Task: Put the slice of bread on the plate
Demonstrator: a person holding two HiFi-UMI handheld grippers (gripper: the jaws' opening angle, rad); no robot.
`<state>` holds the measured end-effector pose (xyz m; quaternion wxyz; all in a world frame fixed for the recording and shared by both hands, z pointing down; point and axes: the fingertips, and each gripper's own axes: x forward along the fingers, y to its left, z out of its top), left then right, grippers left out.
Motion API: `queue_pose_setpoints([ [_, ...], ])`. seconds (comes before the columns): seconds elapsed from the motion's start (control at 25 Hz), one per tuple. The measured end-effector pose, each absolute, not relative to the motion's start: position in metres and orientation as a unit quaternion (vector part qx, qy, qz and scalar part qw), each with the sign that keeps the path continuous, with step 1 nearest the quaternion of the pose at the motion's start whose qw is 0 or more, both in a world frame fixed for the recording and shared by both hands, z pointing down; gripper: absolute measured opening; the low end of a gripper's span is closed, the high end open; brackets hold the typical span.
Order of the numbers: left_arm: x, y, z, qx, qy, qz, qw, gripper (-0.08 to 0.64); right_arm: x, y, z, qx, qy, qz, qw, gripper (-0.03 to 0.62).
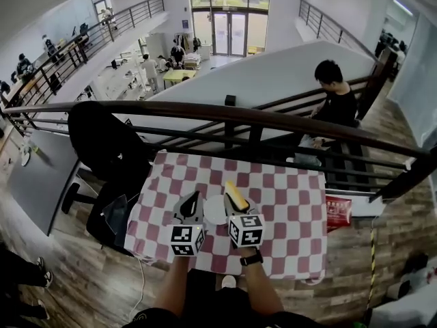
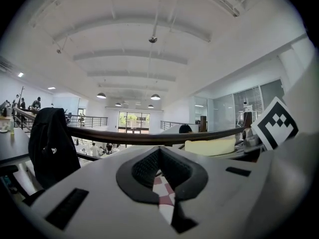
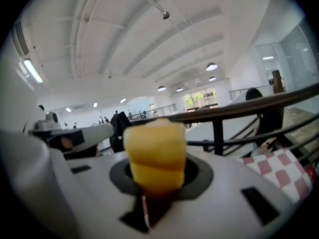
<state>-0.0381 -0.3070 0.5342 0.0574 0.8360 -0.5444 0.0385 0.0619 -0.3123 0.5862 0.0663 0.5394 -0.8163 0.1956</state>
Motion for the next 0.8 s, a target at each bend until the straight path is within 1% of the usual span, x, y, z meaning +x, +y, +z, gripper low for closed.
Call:
queue_pose_setpoints([
  [0.4, -0.039, -0.345, 0.577, 0.856, -0.506, 0.059, 0.089, 0.015, 0.039, -0.34, 0.651, 0.515, -0.805, 0.259, 0.137, 0.095],
  [0.72, -0.051, -0.354, 0.607, 0.846, -0.515, 0.061, 0.123, 0.015, 0.03, -0.332, 0.709, 0.485, -0.792, 0.302, 0.217, 0.096],
  [0.8, -0.053, -0.354, 0.615, 0.846, -0.514, 0.061, 0.131, 0.015, 0.03, -0.328, 0.721, 0.483, -0.787, 0.311, 0.227, 0.097],
])
